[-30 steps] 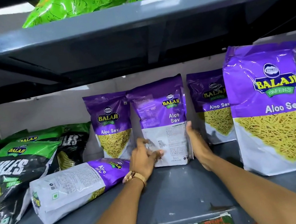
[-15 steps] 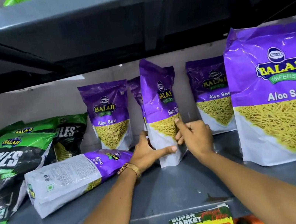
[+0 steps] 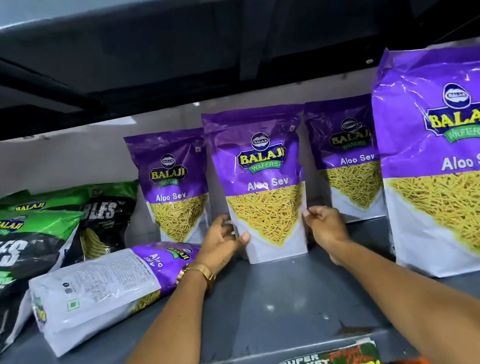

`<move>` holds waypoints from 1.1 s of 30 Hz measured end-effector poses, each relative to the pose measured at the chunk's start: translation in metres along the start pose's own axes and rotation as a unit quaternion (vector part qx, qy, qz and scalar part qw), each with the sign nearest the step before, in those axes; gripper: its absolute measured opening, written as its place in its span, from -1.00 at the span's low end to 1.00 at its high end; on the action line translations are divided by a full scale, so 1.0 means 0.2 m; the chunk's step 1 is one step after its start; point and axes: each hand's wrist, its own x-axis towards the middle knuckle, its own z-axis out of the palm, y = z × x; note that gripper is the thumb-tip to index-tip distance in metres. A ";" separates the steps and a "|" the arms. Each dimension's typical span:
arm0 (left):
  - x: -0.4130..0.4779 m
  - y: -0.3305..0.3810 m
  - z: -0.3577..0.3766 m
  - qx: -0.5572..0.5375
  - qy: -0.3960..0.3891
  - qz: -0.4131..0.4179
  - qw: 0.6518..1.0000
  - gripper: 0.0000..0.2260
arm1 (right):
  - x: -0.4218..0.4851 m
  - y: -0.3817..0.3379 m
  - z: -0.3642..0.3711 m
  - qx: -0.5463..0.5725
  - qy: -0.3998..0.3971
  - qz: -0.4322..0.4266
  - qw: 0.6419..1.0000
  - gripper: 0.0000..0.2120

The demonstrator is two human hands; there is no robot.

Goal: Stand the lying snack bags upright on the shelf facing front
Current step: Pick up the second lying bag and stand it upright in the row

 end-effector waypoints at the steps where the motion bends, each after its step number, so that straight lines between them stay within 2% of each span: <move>1: 0.01 0.00 0.00 0.025 0.011 0.009 1.000 -0.55 | 0.00 0.00 0.00 -0.025 0.010 -0.007 1.000 -0.83; 7: -0.01 0.01 -0.02 0.079 0.032 0.005 0.996 -0.62 | -0.04 -0.06 -0.02 -0.102 0.036 0.003 0.994 -0.86; 11: -0.06 0.07 -0.05 0.074 0.006 -0.006 0.997 -0.71 | -0.11 -0.13 -0.06 -0.183 0.023 -0.025 0.982 -0.87; 15: -0.16 0.13 -0.06 0.059 -0.020 -0.001 0.998 -0.68 | -0.20 -0.20 -0.13 -0.237 -0.002 -0.041 0.971 -0.88; 19: -0.28 0.17 -0.06 0.091 -0.032 0.026 0.995 -0.66 | -0.28 -0.20 -0.22 -0.222 -0.008 -0.043 0.974 -0.68; 25: -0.43 0.22 -0.05 0.112 -0.032 0.059 0.991 -0.67 | -0.43 -0.22 -0.31 -0.215 0.004 -0.047 0.976 -0.81; 29: -0.51 0.24 -0.04 0.126 -0.019 0.066 0.990 -0.61 | -0.51 -0.23 -0.35 -0.235 0.004 -0.070 0.969 -0.78; 33: -0.57 0.25 0.00 0.123 -0.006 0.064 0.990 -0.64 | -0.55 -0.25 -0.38 -0.239 -0.027 -0.069 0.968 -0.78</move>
